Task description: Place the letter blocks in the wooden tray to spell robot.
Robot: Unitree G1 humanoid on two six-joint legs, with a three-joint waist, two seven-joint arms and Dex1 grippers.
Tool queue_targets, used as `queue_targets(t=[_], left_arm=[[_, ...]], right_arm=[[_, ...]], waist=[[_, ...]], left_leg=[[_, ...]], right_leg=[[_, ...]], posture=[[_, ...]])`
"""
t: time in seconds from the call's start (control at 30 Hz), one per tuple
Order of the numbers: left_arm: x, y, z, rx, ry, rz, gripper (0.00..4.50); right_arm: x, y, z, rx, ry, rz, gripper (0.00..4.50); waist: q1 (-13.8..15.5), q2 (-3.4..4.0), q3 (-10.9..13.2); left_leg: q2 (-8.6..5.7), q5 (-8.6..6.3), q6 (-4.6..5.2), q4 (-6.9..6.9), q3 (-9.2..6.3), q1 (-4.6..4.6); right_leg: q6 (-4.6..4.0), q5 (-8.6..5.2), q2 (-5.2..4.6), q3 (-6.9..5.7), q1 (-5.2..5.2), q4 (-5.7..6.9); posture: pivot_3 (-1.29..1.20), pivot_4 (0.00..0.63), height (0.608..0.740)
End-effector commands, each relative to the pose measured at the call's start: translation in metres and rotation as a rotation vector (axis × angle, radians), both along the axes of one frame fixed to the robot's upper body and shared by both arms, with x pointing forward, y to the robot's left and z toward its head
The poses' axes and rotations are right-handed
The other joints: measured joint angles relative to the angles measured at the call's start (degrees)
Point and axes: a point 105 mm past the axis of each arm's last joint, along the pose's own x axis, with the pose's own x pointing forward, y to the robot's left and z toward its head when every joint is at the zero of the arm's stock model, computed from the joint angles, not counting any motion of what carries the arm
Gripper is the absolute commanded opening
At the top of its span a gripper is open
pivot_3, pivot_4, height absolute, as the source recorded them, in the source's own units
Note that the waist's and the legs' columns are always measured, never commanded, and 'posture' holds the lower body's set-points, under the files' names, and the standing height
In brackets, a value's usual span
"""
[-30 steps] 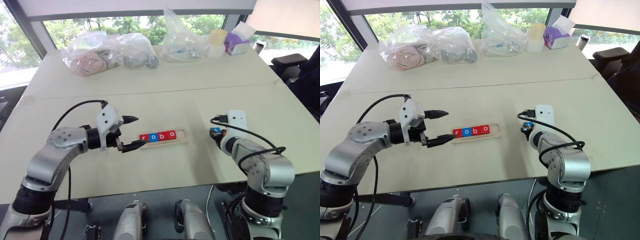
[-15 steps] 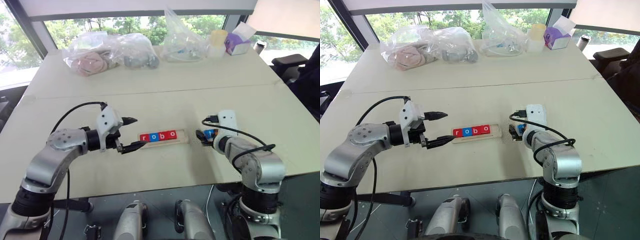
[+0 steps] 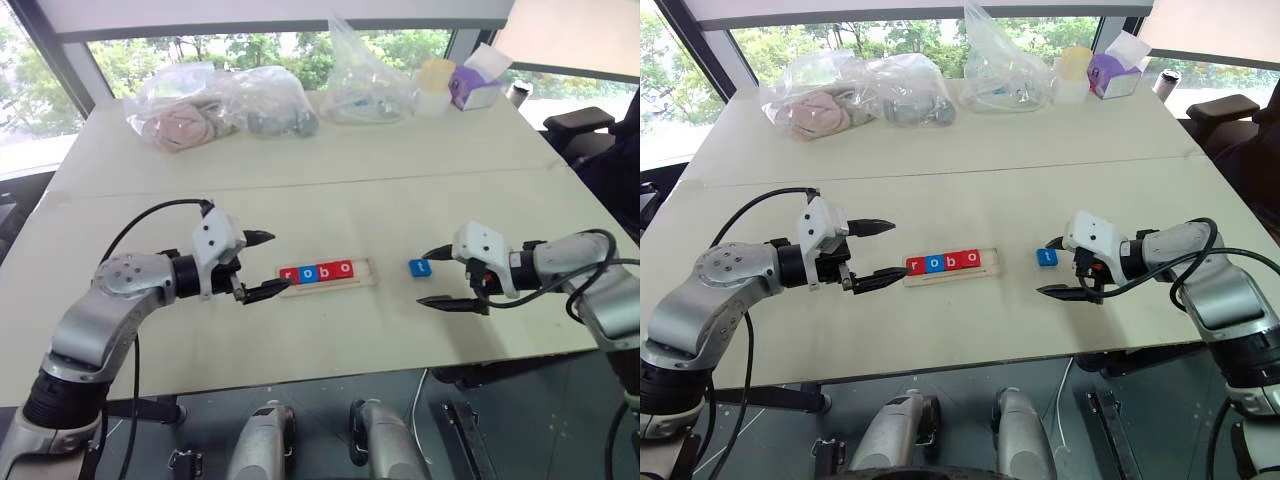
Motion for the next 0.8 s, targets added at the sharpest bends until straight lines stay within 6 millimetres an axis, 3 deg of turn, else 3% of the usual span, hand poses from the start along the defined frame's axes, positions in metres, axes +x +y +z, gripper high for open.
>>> queue_targets(t=[0.03, 0.37, 0.77, 0.8], left_arm=[[0.000, -0.001, 0.011, -0.004, -0.053, -0.009, 4.50], [-0.002, 0.001, 0.012, 0.002, -0.056, 0.002, 4.50], [-0.003, -0.001, 0.012, 0.004, -0.057, 0.008, 4.50], [-0.004, -0.001, 0.012, 0.004, -0.057, 0.009, 4.50]], right_arm=[[0.015, -0.014, -0.001, -0.100, -0.061, 0.042, 4.43], [0.040, -0.012, -0.011, -0.071, -0.022, 0.066, 4.43], [0.053, -0.017, -0.021, -0.064, -0.003, 0.046, 4.43], [0.053, -0.016, -0.022, -0.060, 0.000, 0.047, 4.20]], waist=[[0.1, 0.01, 0.0], [0.4, 0.01, 0.0], [0.2, 0.01, 0.0], [0.2, 0.01, 0.0]], left_leg=[[0.00, 0.00, 0.00, 0.00, 0.01, -0.01], [0.06, 0.02, 0.00, 0.03, 0.05, -0.01], [0.06, 0.03, -0.01, 0.04, 0.05, 0.10], [0.06, 0.03, -0.01, 0.04, 0.05, 0.14]], right_leg=[[-0.01, 0.01, 0.00, 0.01, -0.02, 0.01], [-0.20, 0.14, 0.06, 0.02, -0.01, 0.11], [-0.20, 0.15, 0.06, 0.03, 0.10, 0.14], [-0.20, 0.15, 0.06, 0.03, 0.14, 0.14]], posture=[[0.00, 0.150, 0.725], [0.00, 0.150, 0.725], [0.00, 0.150, 0.725], [0.00, 0.150, 0.725]])
